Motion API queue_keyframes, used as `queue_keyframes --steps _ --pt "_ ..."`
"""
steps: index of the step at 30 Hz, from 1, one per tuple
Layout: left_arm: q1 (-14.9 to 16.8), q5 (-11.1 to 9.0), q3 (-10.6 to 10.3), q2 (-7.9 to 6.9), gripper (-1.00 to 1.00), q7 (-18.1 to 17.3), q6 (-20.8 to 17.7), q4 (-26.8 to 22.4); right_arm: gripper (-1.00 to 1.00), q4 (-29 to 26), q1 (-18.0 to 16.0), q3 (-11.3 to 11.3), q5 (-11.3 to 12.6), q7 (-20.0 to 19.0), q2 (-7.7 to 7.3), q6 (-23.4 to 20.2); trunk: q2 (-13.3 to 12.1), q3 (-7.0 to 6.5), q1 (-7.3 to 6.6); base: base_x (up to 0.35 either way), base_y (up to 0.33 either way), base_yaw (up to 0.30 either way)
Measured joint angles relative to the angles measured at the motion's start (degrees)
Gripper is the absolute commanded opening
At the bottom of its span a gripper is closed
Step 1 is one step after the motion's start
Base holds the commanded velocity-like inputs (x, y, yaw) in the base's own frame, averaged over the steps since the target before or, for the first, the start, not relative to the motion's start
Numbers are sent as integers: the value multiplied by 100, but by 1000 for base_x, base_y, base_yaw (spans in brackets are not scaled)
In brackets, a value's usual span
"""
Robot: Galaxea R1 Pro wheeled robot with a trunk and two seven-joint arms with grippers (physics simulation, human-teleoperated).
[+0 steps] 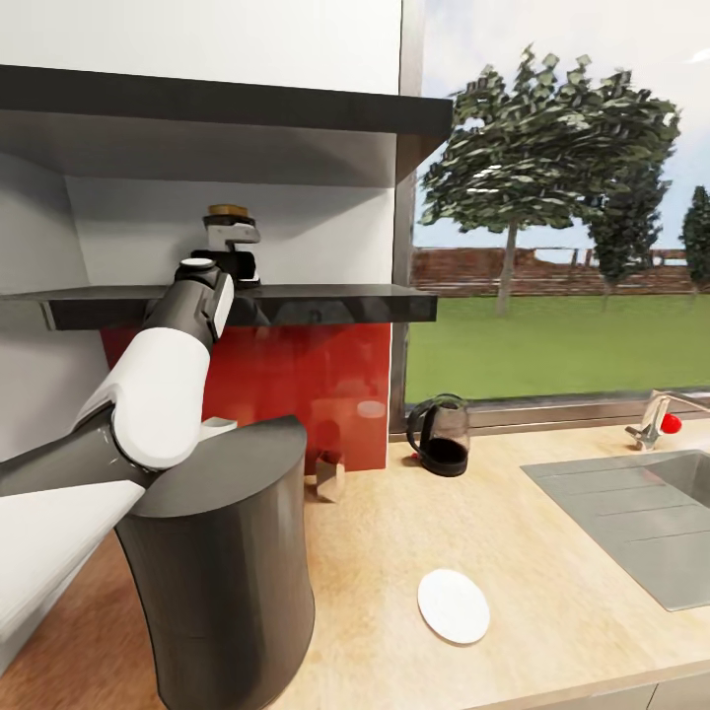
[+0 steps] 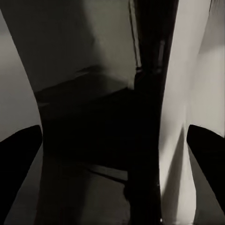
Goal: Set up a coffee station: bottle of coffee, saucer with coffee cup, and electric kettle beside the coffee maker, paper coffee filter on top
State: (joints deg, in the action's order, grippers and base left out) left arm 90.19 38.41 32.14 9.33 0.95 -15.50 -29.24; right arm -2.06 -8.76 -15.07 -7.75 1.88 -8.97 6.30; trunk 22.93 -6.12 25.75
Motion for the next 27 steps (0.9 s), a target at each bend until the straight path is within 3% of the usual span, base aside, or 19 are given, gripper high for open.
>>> queue_keyframes --steps 27 --pt "-76 5 2 1 -100 13 -38 -302 100 -4 0 3 0 0 0 0 -5 2 1 0 0 0"
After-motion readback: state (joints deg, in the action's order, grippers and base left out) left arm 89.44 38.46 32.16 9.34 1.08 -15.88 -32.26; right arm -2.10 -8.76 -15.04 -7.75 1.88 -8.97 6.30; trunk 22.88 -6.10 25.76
